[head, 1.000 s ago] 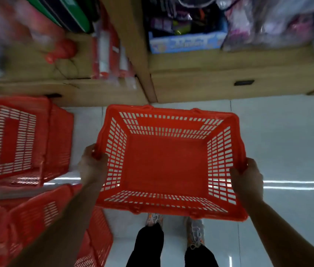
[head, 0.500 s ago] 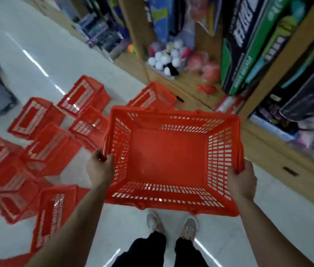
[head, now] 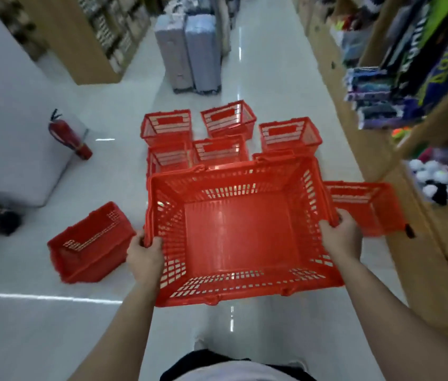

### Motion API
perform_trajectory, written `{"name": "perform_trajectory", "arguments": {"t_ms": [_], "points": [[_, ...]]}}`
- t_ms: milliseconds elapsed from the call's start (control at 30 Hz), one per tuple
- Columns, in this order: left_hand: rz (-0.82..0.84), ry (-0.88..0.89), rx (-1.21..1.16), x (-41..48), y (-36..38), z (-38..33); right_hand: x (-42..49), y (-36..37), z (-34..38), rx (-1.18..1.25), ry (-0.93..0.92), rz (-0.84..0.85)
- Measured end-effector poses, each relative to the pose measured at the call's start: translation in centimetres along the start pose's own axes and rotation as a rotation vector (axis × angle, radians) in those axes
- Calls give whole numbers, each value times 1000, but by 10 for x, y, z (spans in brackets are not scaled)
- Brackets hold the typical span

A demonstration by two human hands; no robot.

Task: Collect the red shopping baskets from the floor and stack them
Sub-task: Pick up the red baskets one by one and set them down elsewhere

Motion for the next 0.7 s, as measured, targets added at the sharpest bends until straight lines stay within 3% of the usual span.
{"name": "perform_trajectory", "arguments": {"t_ms": [300, 700], "points": [[-214, -274, -63, 124, -190, 134, -129, 201, 176, -9, -244, 264], [-496, -480, -112, 216, -334, 246, -260, 421, 309, -59, -461, 568]]}}
Point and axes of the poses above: each hand's wrist, its own x-axis towards the middle knuckle, its own y-axis out of the palm, z = x × y, the point moved 10 cm from there along x, towards the middle knuckle, and after that the axes turned 7 degrees about -z, right-handed, at the moved point
